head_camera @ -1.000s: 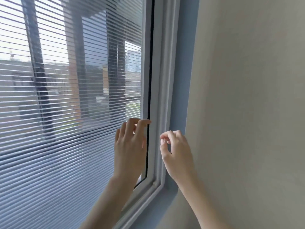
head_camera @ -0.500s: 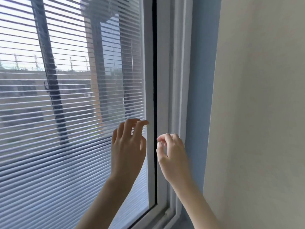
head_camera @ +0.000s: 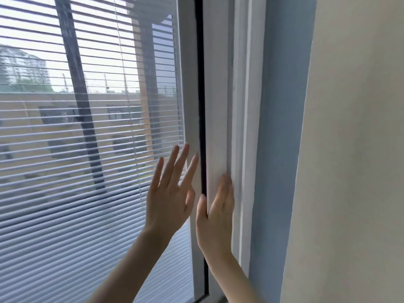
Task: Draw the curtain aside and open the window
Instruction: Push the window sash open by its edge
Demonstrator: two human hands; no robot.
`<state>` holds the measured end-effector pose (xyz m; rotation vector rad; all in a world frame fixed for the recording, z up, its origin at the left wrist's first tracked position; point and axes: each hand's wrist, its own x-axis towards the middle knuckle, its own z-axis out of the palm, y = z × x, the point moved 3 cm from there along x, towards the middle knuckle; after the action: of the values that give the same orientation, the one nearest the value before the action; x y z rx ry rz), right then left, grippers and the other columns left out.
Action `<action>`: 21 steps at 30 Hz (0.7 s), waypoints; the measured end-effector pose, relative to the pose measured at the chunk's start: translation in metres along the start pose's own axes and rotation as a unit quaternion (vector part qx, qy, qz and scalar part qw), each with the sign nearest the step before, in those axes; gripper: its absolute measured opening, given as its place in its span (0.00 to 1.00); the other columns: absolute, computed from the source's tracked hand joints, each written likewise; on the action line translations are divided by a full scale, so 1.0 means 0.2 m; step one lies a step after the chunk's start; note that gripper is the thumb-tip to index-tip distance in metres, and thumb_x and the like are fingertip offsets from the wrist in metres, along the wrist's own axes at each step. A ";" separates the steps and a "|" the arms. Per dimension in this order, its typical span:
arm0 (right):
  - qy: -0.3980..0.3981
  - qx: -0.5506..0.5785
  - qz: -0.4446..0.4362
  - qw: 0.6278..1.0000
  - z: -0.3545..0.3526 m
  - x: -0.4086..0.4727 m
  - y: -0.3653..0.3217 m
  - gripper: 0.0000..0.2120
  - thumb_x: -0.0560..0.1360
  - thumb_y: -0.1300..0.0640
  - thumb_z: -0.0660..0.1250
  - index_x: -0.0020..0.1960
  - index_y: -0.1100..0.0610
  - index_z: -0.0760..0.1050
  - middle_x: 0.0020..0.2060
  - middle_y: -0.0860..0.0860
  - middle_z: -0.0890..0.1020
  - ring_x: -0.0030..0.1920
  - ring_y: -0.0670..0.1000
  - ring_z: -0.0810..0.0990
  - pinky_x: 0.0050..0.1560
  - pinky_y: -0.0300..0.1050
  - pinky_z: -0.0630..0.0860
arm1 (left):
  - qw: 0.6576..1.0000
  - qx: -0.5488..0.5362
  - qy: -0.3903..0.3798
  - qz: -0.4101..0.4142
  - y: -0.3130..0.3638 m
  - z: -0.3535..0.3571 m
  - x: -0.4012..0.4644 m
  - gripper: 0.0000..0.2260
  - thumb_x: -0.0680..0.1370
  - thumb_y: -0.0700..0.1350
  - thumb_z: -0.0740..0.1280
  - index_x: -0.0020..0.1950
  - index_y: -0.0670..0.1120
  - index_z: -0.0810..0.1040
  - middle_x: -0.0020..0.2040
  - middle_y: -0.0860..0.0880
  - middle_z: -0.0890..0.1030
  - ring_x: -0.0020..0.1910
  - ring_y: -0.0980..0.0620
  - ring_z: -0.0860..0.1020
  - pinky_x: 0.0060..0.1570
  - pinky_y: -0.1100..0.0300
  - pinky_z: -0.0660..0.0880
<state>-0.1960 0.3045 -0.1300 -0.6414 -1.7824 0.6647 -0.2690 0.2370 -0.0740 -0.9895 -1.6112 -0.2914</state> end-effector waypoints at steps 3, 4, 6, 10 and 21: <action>0.007 0.008 -0.014 1.000 0.06 0.03 0.02 0.29 0.80 0.42 0.47 0.76 0.44 0.40 0.78 0.42 0.44 0.77 0.44 0.44 0.77 0.51 0.49 | 0.993 0.101 -0.039 0.044 -0.02 0.05 -0.02 0.26 0.83 0.56 0.44 0.78 0.48 0.60 0.79 0.42 0.54 0.78 0.41 0.51 0.75 0.43 0.45; 0.008 0.011 -0.015 1.000 0.07 0.04 0.03 0.28 0.80 0.42 0.47 0.76 0.45 0.40 0.78 0.42 0.44 0.77 0.43 0.44 0.77 0.51 0.49 | 0.991 0.121 -0.040 0.051 -0.02 0.06 -0.03 0.27 0.83 0.57 0.43 0.78 0.48 0.59 0.79 0.42 0.52 0.78 0.41 0.50 0.75 0.42 0.45; 0.012 0.030 -0.009 0.999 0.08 0.04 0.04 0.27 0.80 0.43 0.45 0.75 0.45 0.39 0.78 0.42 0.44 0.77 0.43 0.44 0.77 0.52 0.49 | 0.985 0.158 -0.040 0.064 -0.04 0.07 -0.04 0.27 0.83 0.57 0.42 0.79 0.48 0.55 0.79 0.42 0.50 0.78 0.40 0.50 0.75 0.42 0.48; 0.027 0.100 0.002 0.995 0.07 0.04 0.01 0.26 0.79 0.42 0.45 0.74 0.42 0.40 0.77 0.42 0.48 0.77 0.43 0.47 0.77 0.50 0.50 | 0.977 0.192 -0.031 0.089 -0.05 0.06 -0.04 0.27 0.83 0.57 0.41 0.80 0.47 0.51 0.79 0.42 0.50 0.78 0.40 0.50 0.74 0.43 0.50; 0.052 0.178 0.077 0.980 0.08 0.06 0.02 0.33 0.77 0.64 0.62 0.76 0.46 0.53 0.73 0.38 0.60 0.73 0.42 0.59 0.70 0.39 0.56 | 0.979 0.173 -0.014 0.107 -0.07 0.06 -0.05 0.28 0.82 0.59 0.51 0.79 0.47 0.56 0.79 0.42 0.53 0.77 0.40 0.50 0.74 0.44 0.43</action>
<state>-0.2135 0.3131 -0.1286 -0.5601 -1.4768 1.0105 -0.2873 0.2322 -0.0828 -0.8883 -1.5018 0.1474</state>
